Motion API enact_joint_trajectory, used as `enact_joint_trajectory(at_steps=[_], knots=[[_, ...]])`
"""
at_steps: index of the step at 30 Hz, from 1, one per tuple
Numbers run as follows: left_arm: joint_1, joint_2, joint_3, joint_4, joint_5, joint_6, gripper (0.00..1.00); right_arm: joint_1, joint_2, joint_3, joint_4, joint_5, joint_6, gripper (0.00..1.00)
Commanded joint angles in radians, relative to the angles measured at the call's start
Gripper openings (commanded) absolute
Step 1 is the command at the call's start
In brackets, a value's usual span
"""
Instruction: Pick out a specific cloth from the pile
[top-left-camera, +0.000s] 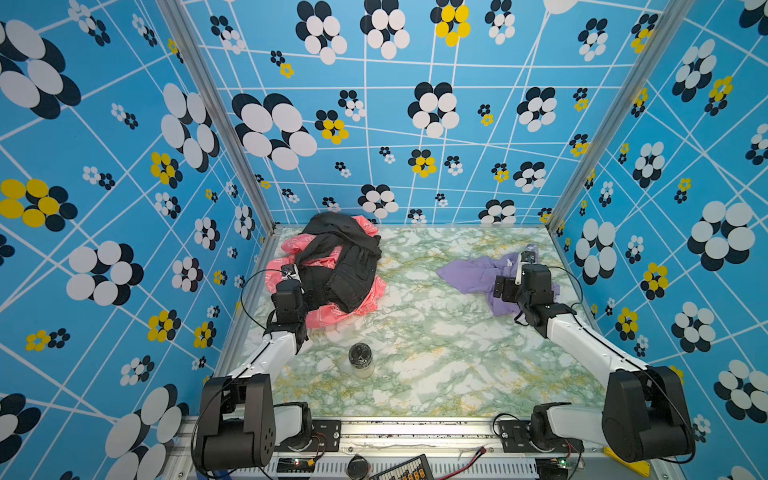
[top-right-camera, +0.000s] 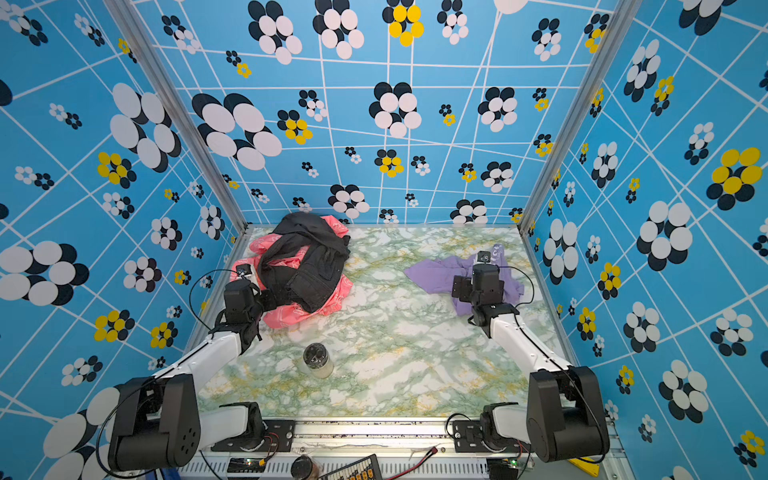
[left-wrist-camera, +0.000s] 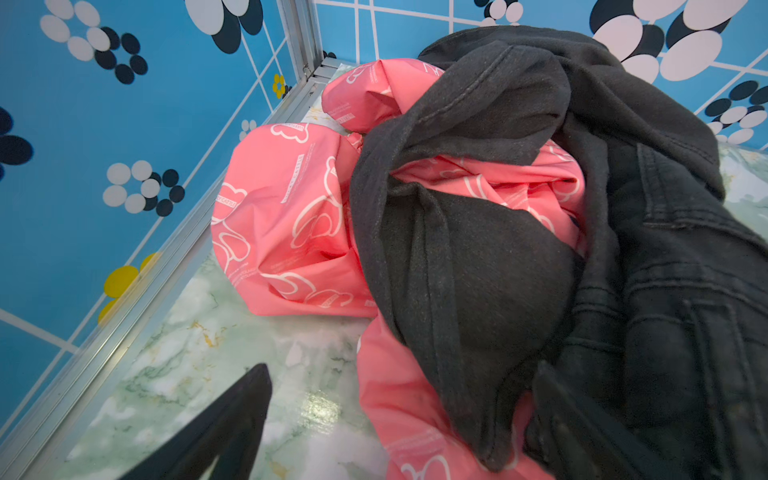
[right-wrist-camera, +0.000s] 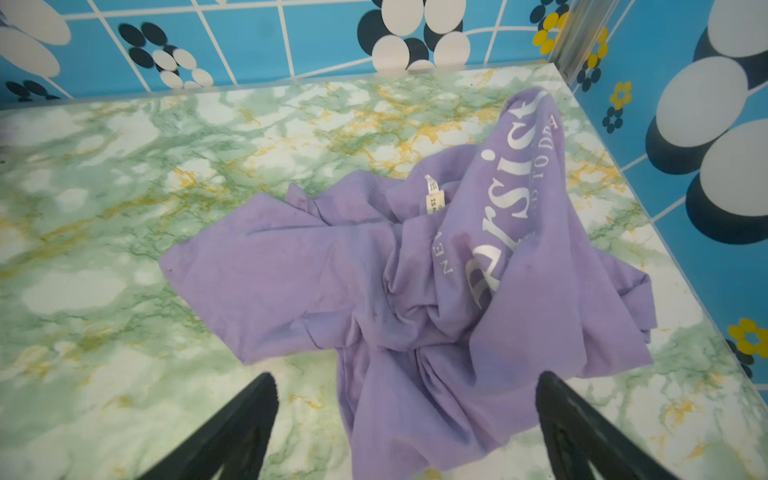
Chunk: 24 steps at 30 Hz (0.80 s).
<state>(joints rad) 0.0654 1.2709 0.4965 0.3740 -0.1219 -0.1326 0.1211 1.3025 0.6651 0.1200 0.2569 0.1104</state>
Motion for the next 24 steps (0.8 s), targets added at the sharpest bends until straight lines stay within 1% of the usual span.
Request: enact_joint_trajectory(at_steps=[1,6,8,12,15,16,17,20,22,24], knots=[[0.008,0.027,-0.049,0.169,-0.04,0.048,0.99,0.003,0.0,-0.068,0.231,0.072,-0.047,0.99],[0.008,0.067,-0.086,0.255,-0.035,0.077,0.99,0.003,0.032,-0.165,0.391,0.093,-0.072,0.99],[0.007,0.077,-0.097,0.287,-0.038,0.086,0.99,0.003,0.048,-0.213,0.48,0.094,-0.091,0.99],[0.007,0.083,-0.087,0.277,-0.02,0.101,0.99,0.003,0.098,-0.305,0.708,0.085,-0.11,0.99],[0.007,0.088,-0.081,0.272,-0.007,0.106,0.99,0.003,0.154,-0.337,0.827,0.07,-0.111,0.99],[0.007,0.088,-0.081,0.27,0.0,0.109,0.99,0.003,0.178,-0.341,0.855,0.067,-0.112,0.99],[0.007,0.087,-0.082,0.272,0.006,0.111,0.99,-0.026,0.205,-0.344,0.884,0.063,-0.115,0.99],[0.005,0.082,-0.089,0.278,0.017,0.117,0.99,-0.031,0.273,-0.352,0.97,0.018,-0.14,0.99],[0.0,0.076,-0.096,0.287,0.025,0.125,0.99,-0.031,0.256,-0.341,0.921,0.014,-0.136,0.99],[-0.005,0.072,-0.097,0.28,0.029,0.113,0.99,-0.032,0.266,-0.337,0.932,0.01,-0.136,0.99]])
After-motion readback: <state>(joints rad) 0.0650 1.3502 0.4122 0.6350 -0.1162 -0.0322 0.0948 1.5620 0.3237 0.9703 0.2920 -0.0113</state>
